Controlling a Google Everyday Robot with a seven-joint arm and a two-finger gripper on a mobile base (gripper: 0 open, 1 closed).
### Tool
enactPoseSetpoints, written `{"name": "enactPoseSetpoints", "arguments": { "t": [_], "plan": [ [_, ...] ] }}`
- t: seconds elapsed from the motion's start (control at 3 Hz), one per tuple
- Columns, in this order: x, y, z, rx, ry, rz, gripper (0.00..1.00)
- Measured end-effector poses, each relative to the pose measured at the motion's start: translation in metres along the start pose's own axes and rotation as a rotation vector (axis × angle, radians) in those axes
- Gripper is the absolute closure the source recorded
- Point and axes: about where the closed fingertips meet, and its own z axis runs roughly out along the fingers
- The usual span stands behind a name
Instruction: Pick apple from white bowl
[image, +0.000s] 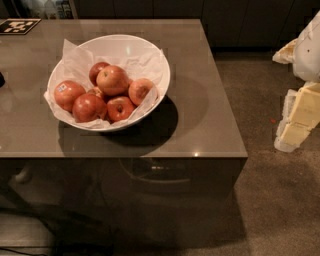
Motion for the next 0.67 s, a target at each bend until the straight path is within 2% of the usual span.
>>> {"name": "enactPoseSetpoints", "arguments": {
  "t": [0.33, 0.67],
  "plan": [
    [-0.001, -0.001, 0.0, 0.002, 0.0, -0.001, 0.0],
    [-0.026, -0.01, 0.006, -0.019, 0.023, -0.041, 0.0]
  ]
}}
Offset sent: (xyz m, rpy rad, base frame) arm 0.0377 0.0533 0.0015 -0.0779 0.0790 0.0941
